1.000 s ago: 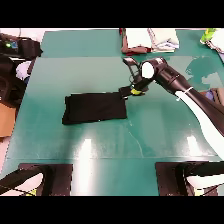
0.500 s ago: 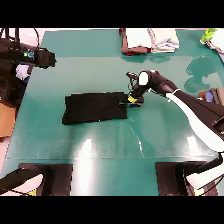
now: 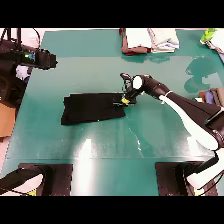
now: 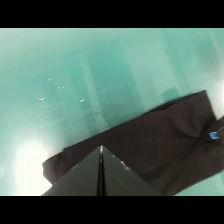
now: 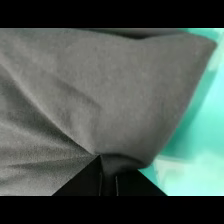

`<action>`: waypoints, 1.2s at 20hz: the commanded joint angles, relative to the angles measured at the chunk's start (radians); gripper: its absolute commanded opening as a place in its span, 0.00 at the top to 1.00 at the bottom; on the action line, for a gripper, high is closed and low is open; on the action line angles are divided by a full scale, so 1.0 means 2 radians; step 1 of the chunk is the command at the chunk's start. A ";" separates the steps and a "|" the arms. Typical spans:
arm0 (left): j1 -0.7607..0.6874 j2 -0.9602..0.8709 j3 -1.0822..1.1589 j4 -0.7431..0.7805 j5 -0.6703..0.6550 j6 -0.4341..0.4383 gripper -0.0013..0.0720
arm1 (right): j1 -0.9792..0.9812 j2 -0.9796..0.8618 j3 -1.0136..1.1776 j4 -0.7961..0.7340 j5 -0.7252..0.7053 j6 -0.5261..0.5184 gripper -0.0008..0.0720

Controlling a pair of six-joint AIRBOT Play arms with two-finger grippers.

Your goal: Fold the shirts.

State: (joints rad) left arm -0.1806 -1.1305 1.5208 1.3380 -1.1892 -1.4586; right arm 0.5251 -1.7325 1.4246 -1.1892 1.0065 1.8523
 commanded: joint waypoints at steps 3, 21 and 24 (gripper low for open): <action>-0.010 0.000 0.000 -0.018 0.000 0.000 0.95 | -0.037 0.035 0.071 -0.089 0.054 -0.016 0.97; -0.106 0.000 0.000 -0.019 0.023 -0.018 0.95 | -0.592 0.161 0.152 -0.129 0.174 -0.113 0.97; -0.106 0.000 0.000 -0.019 0.024 -0.018 0.95 | -0.606 0.159 0.152 -0.121 0.172 -0.119 0.97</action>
State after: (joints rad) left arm -0.3916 -1.1305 1.5208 1.3018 -1.1446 -1.4845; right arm -0.6254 -1.4124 1.7267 -1.4651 1.3579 1.6360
